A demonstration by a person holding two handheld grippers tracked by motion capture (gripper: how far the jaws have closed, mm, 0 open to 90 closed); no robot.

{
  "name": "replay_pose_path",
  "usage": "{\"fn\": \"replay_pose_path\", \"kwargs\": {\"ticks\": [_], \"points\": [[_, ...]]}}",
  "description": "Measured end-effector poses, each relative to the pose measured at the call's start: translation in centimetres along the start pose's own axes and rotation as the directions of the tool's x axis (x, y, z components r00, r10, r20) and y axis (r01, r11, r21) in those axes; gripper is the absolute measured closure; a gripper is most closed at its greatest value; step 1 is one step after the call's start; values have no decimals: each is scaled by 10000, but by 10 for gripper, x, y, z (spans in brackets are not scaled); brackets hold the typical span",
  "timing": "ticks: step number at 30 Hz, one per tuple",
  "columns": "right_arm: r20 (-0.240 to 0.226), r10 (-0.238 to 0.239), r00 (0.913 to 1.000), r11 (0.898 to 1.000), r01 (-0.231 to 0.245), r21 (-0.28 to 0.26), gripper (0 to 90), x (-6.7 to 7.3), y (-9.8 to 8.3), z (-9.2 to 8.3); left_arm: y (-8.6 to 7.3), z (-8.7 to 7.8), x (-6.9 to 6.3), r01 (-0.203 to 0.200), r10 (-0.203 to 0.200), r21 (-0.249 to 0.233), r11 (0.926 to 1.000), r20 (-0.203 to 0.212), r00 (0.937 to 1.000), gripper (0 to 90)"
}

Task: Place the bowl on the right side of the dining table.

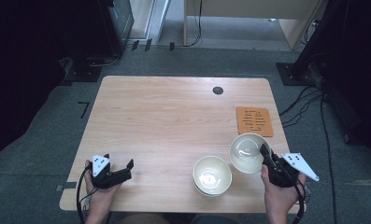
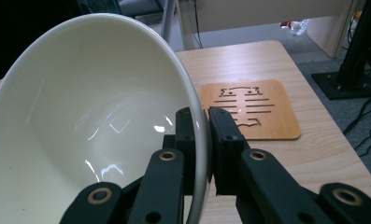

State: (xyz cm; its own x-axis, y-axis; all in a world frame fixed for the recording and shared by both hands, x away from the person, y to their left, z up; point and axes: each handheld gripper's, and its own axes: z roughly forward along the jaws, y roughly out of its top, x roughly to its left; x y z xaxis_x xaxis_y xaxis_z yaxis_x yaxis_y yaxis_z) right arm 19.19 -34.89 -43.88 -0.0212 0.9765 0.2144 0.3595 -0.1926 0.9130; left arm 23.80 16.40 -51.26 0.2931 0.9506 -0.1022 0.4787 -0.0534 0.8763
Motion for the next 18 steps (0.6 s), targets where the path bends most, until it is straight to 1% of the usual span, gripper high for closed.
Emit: {"fn": "replay_pose_path", "kwargs": {"ticks": [1, 4, 7, 8, 12, 14, 15, 16, 18], "points": [[44, 32, 10000, 10000, -32, -31, 840, -1, 1, 1, 0, 0, 0, -61, 61, -31, 10000, 36, 10000, 11], [104, 74, 9999, 9999, -73, -103, 840, -3, 4, 2, -1, 0, 0, -36, 36, -62, 10000, 128, 9999, 11], [224, 179, 9996, 9997, -175, -175, 841, -6, 7, 5, -1, -1, 2, 181, -178, -109, 9998, 234, 9996, 11], [319, 246, 9992, 9995, -240, -185, 840, -9, 8, 8, -1, -1, 3, 334, -331, -140, 9993, 256, 9991, 11], [476, 358, 9982, 9992, -349, -187, 841, -12, 8, 14, 0, -2, 5, 430, -426, -136, 9990, 307, 9986, 11], [635, 295, 9975, 9995, -289, -99, 841, -15, 8, 21, 0, -1, 5, 470, -466, -126, 9988, 323, 9984, 11], [635, 295, 9975, 9995, -289, -99, 841, -15, 8, 21, 0, -1, 5, 470, -466, -126, 9988, 323, 9984, 11], [752, 244, 9969, 9997, -242, -40, 841, -16, 9, 25, 0, -1, 5, 473, -469, -117, 9988, 333, 9983, 11], [808, 256, 9964, 9997, -254, -28, 841, -17, 9, 28, 0, -1, 5, 477, -473, -106, 9988, 341, 9983, 11]]}}
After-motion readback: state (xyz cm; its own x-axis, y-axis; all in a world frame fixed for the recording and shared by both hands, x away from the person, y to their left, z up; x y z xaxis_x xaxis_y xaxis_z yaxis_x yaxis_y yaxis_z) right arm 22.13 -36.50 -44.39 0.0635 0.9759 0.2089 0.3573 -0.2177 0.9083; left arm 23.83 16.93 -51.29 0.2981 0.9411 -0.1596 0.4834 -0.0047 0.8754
